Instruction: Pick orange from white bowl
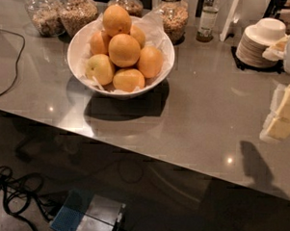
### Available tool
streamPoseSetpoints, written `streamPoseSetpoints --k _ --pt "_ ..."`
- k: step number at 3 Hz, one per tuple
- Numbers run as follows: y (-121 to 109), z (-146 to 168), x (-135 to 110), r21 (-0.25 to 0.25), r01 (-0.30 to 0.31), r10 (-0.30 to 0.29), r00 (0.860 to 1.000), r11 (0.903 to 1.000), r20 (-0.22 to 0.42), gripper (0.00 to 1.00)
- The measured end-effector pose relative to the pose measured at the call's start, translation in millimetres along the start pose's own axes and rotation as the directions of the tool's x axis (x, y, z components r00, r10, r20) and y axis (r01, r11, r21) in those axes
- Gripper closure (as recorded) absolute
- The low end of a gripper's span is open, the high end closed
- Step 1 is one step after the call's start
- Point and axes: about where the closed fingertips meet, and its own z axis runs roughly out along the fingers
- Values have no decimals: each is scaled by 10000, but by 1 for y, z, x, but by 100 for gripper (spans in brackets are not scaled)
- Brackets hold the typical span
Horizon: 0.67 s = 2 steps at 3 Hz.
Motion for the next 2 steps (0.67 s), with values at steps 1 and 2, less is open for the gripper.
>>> streamPoseSetpoints --k 1,2 --pt "0 0 0 -2 2 -2 10000 10000 2 0" --pt "5 14 -30 -834 850 -770 9925 9929 951 0"
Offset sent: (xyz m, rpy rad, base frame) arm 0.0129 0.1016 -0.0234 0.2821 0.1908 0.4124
